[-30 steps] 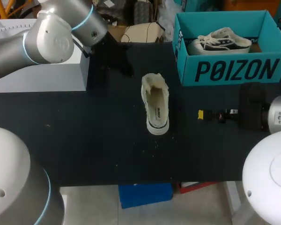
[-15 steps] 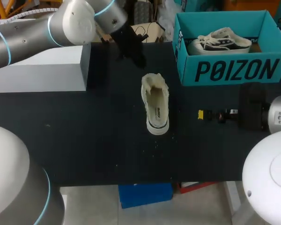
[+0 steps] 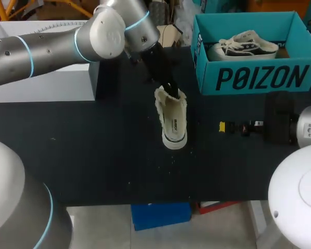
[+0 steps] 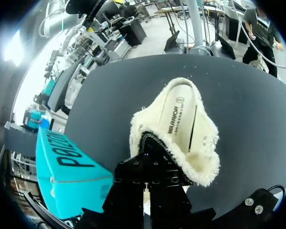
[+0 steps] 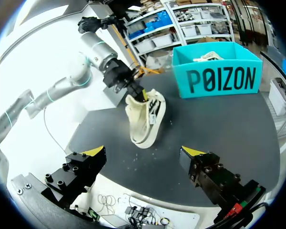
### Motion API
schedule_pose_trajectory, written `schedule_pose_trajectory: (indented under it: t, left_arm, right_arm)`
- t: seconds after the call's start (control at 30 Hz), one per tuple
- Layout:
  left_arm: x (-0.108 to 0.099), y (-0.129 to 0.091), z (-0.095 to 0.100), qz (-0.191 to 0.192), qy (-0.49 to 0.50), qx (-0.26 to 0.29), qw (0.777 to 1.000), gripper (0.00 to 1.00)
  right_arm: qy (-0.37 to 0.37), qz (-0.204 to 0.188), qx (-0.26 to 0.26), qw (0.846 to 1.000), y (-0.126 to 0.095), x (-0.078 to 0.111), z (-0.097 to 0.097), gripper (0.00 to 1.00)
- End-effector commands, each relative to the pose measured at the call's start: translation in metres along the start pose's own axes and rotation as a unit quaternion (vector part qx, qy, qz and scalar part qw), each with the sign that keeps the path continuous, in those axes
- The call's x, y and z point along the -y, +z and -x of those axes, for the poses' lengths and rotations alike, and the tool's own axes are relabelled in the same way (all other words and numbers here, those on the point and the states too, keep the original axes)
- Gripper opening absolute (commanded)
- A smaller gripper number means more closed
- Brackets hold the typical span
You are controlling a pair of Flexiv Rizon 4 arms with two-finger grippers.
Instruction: Take the shoe out of the shoebox, open the shoe tongue, remove and reinsert the insole, then place the shoe into the shoebox
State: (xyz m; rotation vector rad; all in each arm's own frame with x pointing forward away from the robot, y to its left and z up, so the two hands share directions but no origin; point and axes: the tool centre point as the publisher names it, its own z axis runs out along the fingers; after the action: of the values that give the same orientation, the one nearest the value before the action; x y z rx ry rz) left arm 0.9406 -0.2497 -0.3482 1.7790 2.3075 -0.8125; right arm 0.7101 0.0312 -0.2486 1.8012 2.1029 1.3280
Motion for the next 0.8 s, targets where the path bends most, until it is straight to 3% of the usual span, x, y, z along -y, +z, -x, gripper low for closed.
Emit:
schedule_pose_trajectory:
  t: [0.03, 0.33, 0.6, 0.8]
  left_arm:
    - [0.009, 0.011, -0.012, 0.001, -0.003, 0.005, 1.000, 0.00]
    - [0.009, 0.022, -0.006, -0.010, 0.003, 0.003, 1.000, 0.00]
    - [0.013, -0.030, 0.003, 0.050, 0.028, 0.012, 0.998, 0.00]
    - [0.016, -0.055, -0.020, 0.081, 0.011, -0.005, 0.997, 0.00]
  right_arm:
    - [0.000, -0.002, -0.001, 1.000, 0.000, 0.000, 0.001, 1.00]
    - [0.000, -0.002, -0.001, 1.000, 0.000, 0.000, 0.001, 1.00]
    - [0.000, -0.002, -0.001, 1.000, 0.000, 0.000, 0.001, 1.00]
    - [0.000, -0.002, -0.001, 1.000, 0.000, 0.000, 0.001, 1.00]
